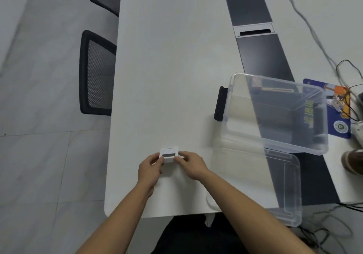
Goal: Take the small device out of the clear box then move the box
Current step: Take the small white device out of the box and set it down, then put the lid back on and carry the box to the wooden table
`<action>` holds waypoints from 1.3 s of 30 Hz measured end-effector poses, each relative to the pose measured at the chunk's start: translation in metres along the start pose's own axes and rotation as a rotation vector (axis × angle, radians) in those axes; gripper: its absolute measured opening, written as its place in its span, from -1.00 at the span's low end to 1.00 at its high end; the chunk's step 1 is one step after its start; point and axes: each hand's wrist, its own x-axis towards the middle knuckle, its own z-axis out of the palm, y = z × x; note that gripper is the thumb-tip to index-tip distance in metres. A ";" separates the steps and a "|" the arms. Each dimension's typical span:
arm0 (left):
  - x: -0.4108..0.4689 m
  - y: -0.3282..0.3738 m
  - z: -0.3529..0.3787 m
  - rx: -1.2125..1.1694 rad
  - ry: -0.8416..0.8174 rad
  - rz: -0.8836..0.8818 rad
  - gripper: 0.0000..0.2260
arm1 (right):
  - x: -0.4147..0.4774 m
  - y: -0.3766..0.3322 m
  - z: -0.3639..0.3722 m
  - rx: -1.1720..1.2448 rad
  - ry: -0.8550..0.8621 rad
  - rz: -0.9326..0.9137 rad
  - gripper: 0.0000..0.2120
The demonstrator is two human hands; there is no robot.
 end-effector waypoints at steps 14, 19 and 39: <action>-0.067 0.008 0.092 0.406 -0.205 0.359 -0.69 | -0.091 0.124 -0.073 -0.032 0.712 0.226 -0.40; -0.080 -0.006 0.137 0.471 -0.324 0.035 -0.40 | -0.126 0.191 -0.107 0.057 0.766 0.581 -0.18; -0.104 0.002 0.138 0.323 0.068 0.243 -0.80 | -0.168 0.174 -0.117 0.512 1.104 0.432 -0.78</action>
